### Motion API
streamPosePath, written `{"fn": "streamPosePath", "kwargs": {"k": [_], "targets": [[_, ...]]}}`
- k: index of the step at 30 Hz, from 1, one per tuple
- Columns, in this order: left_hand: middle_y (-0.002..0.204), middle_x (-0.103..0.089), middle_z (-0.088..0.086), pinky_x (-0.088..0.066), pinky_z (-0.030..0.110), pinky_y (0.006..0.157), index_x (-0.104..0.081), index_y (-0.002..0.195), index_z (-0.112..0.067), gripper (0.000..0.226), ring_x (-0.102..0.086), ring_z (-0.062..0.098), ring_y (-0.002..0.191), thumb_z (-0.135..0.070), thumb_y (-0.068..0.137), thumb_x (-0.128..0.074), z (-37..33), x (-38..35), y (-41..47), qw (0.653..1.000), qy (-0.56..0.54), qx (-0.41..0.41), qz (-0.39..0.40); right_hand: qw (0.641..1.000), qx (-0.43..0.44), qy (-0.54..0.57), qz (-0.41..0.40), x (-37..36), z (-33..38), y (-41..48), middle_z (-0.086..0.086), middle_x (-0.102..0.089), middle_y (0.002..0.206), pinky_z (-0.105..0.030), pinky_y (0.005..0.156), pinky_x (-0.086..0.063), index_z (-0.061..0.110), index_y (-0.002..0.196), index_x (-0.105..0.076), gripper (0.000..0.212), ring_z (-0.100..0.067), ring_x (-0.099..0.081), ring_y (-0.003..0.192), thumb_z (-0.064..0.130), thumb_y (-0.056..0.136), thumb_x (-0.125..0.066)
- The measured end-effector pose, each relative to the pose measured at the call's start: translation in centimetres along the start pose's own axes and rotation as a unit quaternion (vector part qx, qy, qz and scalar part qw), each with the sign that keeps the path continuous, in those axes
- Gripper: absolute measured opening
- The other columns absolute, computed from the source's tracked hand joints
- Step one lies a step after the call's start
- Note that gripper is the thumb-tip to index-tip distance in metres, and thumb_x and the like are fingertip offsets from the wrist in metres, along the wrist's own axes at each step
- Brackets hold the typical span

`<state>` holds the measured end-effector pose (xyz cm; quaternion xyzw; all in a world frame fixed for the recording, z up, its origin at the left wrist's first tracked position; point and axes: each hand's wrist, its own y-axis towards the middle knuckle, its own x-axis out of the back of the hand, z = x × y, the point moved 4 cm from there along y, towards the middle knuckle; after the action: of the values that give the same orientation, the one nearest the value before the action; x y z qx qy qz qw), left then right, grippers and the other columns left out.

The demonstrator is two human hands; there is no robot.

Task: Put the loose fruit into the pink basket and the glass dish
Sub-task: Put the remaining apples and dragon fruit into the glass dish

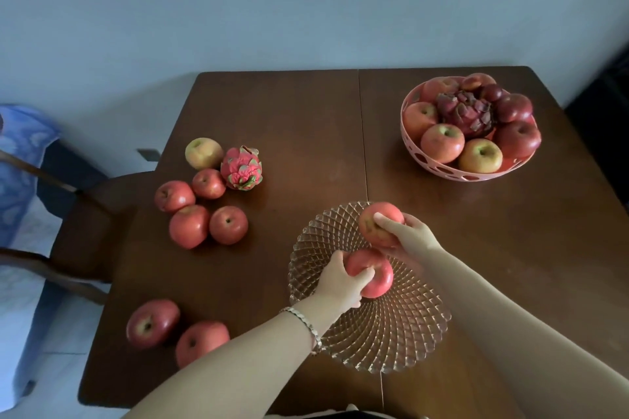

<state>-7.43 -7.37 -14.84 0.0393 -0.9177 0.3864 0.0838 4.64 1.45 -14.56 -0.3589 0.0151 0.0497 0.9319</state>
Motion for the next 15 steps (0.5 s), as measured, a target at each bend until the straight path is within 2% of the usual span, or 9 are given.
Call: {"fn": "streamPosePath", "kwargs": {"k": [2,5,7,10,12,15], "targets": [[0.111,-0.052,0.003,-0.059,0.029,0.072,-0.043,0.128,-0.015,0.048,-0.065,0.026,0.097,-0.028,0.087,-0.063,0.2,0.2,0.2,1.000,0.009,-0.019,-0.014,0.998,0.017,-0.058,-0.024,-0.2,-0.2,0.7,-0.013,-0.054,0.122,-0.041,0.078,-0.058,0.009,0.128,-0.047,0.066,-0.029,-0.062,0.105,0.024,0.071,-0.079],[0.120,-0.054,0.005,-0.056,0.040,0.086,-0.047,0.126,-0.019,0.046,-0.061,0.023,0.103,-0.031,0.085,-0.064,0.4,0.4,0.3,0.996,0.063,-0.060,-0.036,0.985,0.059,-0.152,-0.055,-0.3,-0.4,0.9,-0.009,-0.056,0.117,-0.047,0.090,-0.053,0.015,0.124,-0.051,0.063,-0.028,-0.059,0.107,0.028,0.070,-0.080],[0.123,-0.053,0.005,-0.054,0.041,0.091,-0.049,0.125,-0.021,0.044,-0.059,0.022,0.105,-0.031,0.085,-0.063,0.3,0.4,0.3,0.993,0.080,-0.078,-0.043,0.975,0.095,-0.192,-0.062,-0.6,-0.3,0.6,-0.004,-0.057,0.109,-0.043,0.089,-0.052,0.016,0.123,-0.053,0.057,-0.023,-0.057,0.104,0.025,0.072,-0.078],[0.127,-0.053,0.004,-0.046,0.030,0.098,-0.050,0.127,-0.021,0.042,-0.055,0.018,0.111,-0.026,0.087,-0.062,0.2,0.5,0.4,0.987,0.104,-0.113,-0.053,0.958,0.148,-0.233,-0.080,-1.3,-0.3,0.2,0.000,-0.056,0.103,-0.031,0.081,-0.044,0.020,0.122,-0.055,0.053,-0.018,-0.053,0.098,0.022,0.074,-0.077],[0.127,-0.053,0.004,-0.042,0.025,0.098,-0.051,0.127,-0.020,0.041,-0.054,0.017,0.113,-0.024,0.087,-0.062,0.0,0.5,0.5,0.982,0.121,-0.136,-0.054,0.954,0.169,-0.227,-0.099,-1.5,-0.5,-0.2,0.002,-0.056,0.104,-0.030,0.082,-0.042,0.020,0.122,-0.056,0.052,-0.016,-0.053,0.097,0.022,0.074,-0.076],[0.127,-0.052,0.004,-0.042,0.027,0.100,-0.052,0.125,-0.021,0.039,-0.054,0.017,0.113,-0.023,0.088,-0.061,-0.3,0.6,0.4,0.976,0.139,-0.154,-0.065,0.953,0.173,-0.214,-0.126,-1.2,-1.0,-0.4,-0.002,-0.058,0.111,-0.029,0.084,-0.041,0.018,0.125,-0.054,0.051,-0.014,-0.052,0.096,0.023,0.078,-0.072]]}}
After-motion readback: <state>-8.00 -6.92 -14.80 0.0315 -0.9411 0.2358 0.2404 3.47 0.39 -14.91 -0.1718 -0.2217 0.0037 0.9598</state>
